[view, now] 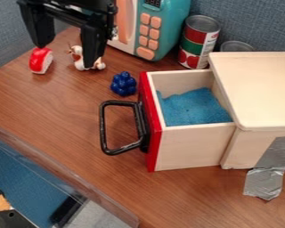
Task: Put the red object in the drawer
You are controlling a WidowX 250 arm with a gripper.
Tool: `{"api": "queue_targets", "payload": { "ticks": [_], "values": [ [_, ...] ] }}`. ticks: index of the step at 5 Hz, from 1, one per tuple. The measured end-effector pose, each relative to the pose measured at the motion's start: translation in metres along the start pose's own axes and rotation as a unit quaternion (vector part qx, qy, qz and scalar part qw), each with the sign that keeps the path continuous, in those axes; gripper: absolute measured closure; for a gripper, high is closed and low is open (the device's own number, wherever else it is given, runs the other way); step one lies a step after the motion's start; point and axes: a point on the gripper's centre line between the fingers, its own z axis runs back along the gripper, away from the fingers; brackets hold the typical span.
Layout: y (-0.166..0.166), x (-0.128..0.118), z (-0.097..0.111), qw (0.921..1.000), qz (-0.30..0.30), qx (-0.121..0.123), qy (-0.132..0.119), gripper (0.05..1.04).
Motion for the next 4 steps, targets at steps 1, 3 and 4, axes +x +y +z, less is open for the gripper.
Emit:
{"api": "queue_targets", "payload": {
  "ticks": [1,3,4],
  "values": [
    [-0.001,-0.001,-0.004,1.0000,-0.001,-0.001,0.008,0.083],
    [0.055,0.030,-0.057,0.9991,0.026,0.032,0.015,0.083],
    [0.088,0.041,-0.073,0.9983,0.039,0.043,0.009,0.083]
  ]
}}
